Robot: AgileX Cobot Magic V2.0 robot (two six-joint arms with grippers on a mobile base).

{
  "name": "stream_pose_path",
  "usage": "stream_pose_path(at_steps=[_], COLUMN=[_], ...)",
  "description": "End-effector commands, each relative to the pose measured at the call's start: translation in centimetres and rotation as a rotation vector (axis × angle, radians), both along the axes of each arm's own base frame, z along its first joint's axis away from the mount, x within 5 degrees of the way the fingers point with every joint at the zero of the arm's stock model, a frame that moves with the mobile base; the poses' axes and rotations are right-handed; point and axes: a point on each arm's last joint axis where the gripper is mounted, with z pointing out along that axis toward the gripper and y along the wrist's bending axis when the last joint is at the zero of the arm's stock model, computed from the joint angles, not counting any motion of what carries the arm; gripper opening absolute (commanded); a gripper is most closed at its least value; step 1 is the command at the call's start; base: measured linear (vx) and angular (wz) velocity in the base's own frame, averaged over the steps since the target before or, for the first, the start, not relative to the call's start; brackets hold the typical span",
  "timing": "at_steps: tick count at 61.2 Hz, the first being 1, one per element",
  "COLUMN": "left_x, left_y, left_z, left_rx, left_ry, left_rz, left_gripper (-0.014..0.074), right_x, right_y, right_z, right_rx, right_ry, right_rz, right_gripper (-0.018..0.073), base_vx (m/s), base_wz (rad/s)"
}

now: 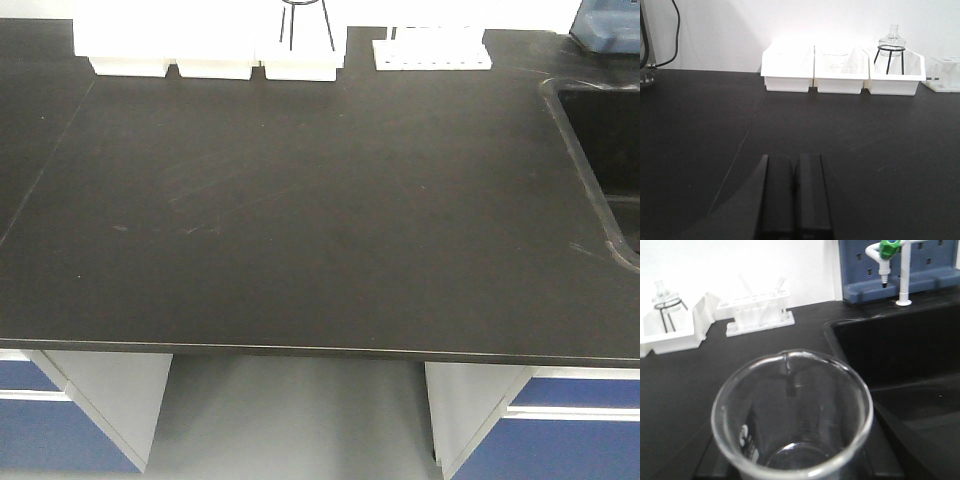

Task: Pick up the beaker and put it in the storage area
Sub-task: 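Drive the base to the other bench holding the beaker in the right gripper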

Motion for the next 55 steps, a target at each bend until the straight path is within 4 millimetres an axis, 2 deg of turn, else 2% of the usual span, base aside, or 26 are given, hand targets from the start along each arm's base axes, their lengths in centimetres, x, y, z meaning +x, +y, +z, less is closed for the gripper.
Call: stream_pose_path(at_steps=[1, 14, 55], left_x=[-0.01, -0.01, -0.01], left_y=[-0.15, -0.15, -0.15], left_z=[0.12, 0.12, 0.12], left_rx=[-0.012, -0.012, -0.012], left_ry=[-0.08, -0.08, -0.08], left_rz=[-0.019, -0.019, -0.019], left_gripper=[-0.0008, -0.0008, -0.0008], right_x=[0.07, 0.08, 0.06], right_y=[0.35, 0.92, 1.13], right_z=[1.82, 1.83, 1.7], right_rx=[-0.07, -0.167, -0.133], right_ry=[-0.094, -0.098, -0.087], right_rz=[0.05, 0.129, 0.147], right_gripper=[0.0, 0.0, 0.0], base_vx=[0.0, 0.0, 0.0], base_wz=[0.0, 0.0, 0.0])
